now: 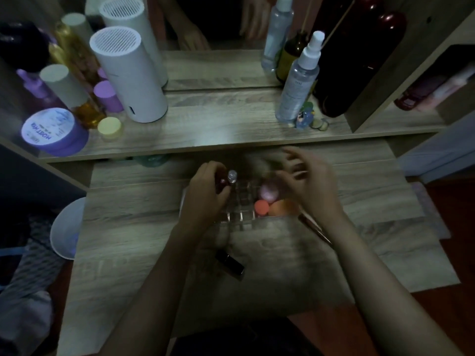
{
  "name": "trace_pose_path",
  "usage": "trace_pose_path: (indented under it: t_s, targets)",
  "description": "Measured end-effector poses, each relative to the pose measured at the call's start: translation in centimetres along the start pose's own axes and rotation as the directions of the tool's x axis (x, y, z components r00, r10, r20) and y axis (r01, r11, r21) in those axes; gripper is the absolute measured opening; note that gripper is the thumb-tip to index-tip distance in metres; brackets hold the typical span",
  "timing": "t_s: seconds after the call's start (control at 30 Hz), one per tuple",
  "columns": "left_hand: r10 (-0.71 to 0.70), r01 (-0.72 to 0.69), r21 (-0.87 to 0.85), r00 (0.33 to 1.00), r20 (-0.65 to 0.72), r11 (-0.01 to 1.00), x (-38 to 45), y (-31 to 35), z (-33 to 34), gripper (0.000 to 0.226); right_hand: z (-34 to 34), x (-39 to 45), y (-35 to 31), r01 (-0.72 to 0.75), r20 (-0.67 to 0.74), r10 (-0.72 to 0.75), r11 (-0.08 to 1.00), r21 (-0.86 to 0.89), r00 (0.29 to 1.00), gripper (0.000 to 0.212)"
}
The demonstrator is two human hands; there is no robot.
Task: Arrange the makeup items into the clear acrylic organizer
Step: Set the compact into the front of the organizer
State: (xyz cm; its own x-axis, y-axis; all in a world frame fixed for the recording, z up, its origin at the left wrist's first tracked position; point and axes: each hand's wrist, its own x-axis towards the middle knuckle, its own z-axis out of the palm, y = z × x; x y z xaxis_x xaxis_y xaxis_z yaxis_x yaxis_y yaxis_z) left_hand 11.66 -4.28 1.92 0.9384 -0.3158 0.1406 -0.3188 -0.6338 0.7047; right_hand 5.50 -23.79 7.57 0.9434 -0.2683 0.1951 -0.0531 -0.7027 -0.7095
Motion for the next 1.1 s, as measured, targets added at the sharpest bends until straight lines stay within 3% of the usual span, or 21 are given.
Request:
trace_pose_path:
  t_s: [0.1, 0.13, 0.2, 0.27, 0.47, 0.57, 0.7, 0.8, 0.9, 1.1]
  targets:
    - [0.041, -0.041, -0.012, 0.999, 0.004, 0.999, 0.2, 0.6, 0.1, 0.035, -3.6, -2.2, 5.3, -0.279, -0.108, 0.267, 0.952, -0.122, 0.958, 0.028]
    - [0.049, -0.049, -0.001, 0.999, 0.012, 0.999, 0.2, 0.9, 0.1, 0.033, -4.1, -3.4, 7.1, -0.367, -0.049, 0.367, 0.897, -0.246, 0.929, 0.029]
    - [0.052, -0.052, 0.026, 0.999, 0.009, 0.998, 0.2, 1.2, 0.2, 0.027, -4.1, -6.1, 9.6, -0.395, 0.136, 0.498, 0.802, -0.448, 0.856, 0.032]
    - [0.053, -0.053, 0.034, 0.999, -0.003, 0.998, 0.1, 1.3, 0.2, 0.024, -3.5, -8.5, 10.6, -0.354, 0.217, 0.506, 0.795, -0.492, 0.835, 0.029]
    - [0.091, -0.091, 0.042, 0.996, -0.006, 0.995, 0.1, 1.2, 0.2, 0.024, -2.8, -10.1, 11.6, -0.395, 0.147, 0.496, 0.81, -0.434, 0.856, 0.013]
    - [0.086, -0.085, 0.043, 0.996, -0.011, 0.995, 0.2, 0.9, 0.0, 0.021, -3.9, -9.2, 11.2, -0.404, 0.029, 0.429, 0.87, -0.282, 0.903, 0.006]
    - [0.081, -0.081, 0.027, 0.996, -0.026, 0.996, 0.3, 1.0, -0.2, 0.022, -6.2, -6.3, 7.8, -0.286, -0.166, 0.27, 0.954, -0.087, 0.948, 0.007]
    - [0.037, -0.037, 0.029, 0.999, -0.02, 0.999, -0.2, 1.1, -0.7, 0.044, -6.3, -3.4, 4.0, -0.107, -0.113, 0.104, 0.994, -0.022, 0.988, 0.014]
    - [-0.02, 0.02, 0.01, 0.999, -0.05, 1.0, -1.7, 0.8, -1.8, 0.059, -4.3, -1.2, 1.1, 0.018, -0.012, -0.02, 0.997, -0.081, 1.0, 0.018]
    - [-0.242, 0.243, -0.016, 0.961, -0.137, 0.97, -8.3, -2.7, -3.9, 0.049, 1.0, 0.5, -0.8, 0.139, 0.232, -0.086, 0.964, -0.225, 0.969, 0.018]
